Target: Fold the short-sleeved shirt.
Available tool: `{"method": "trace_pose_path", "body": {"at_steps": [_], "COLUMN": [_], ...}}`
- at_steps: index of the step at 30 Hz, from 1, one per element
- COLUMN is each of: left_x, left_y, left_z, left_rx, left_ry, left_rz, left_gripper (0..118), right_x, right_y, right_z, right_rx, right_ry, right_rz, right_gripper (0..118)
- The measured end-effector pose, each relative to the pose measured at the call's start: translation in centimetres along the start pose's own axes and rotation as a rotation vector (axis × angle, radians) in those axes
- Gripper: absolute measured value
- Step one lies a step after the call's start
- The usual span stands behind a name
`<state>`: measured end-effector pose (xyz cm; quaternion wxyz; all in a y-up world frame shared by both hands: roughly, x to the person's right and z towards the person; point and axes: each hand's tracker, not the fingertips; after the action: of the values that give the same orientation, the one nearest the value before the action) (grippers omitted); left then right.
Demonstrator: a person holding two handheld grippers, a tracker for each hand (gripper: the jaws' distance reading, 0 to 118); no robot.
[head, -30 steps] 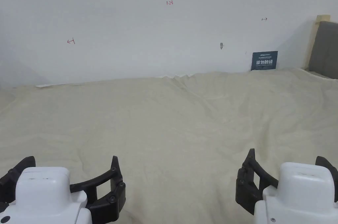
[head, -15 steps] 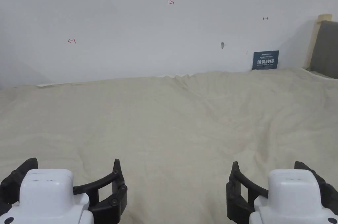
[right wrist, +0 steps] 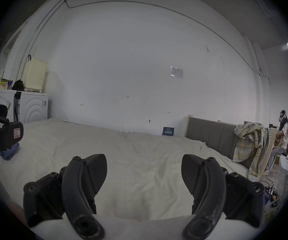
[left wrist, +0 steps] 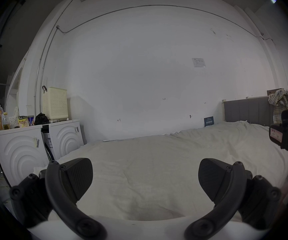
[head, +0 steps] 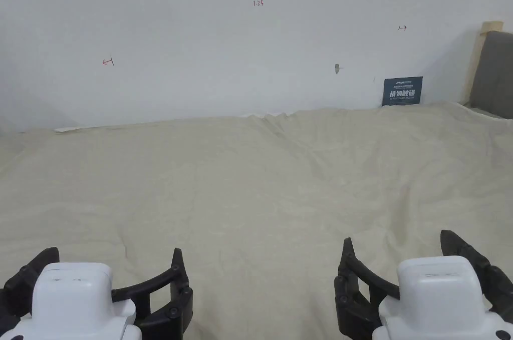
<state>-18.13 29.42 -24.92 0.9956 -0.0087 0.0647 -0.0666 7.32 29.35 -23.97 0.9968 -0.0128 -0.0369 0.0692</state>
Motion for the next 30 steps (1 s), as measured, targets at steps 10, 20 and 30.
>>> {"method": "trace_pose_path", "body": {"at_steps": [10,20,30], "left_x": [0.1,0.1,0.3], "left_y": [-0.2,-0.2,-0.2], "left_z": [0.1,0.0,-0.1], "left_rx": [0.012,0.013,0.012], "left_ry": [0.0,0.003,0.006], "left_rz": [0.007,0.009,-0.001], "left_gripper": [118,118,118], "right_x": [1.0,1.4,1.5], "right_y": [0.3,0.8,0.9], "right_z": [-1.5,-2.0,-2.4], "right_rx": [-0.003,-0.026,-0.021], "right_ry": [-0.065,-0.106,-0.109], "right_rz": [-0.13,-0.06,-0.062], "right_gripper": [96,97,97]}}
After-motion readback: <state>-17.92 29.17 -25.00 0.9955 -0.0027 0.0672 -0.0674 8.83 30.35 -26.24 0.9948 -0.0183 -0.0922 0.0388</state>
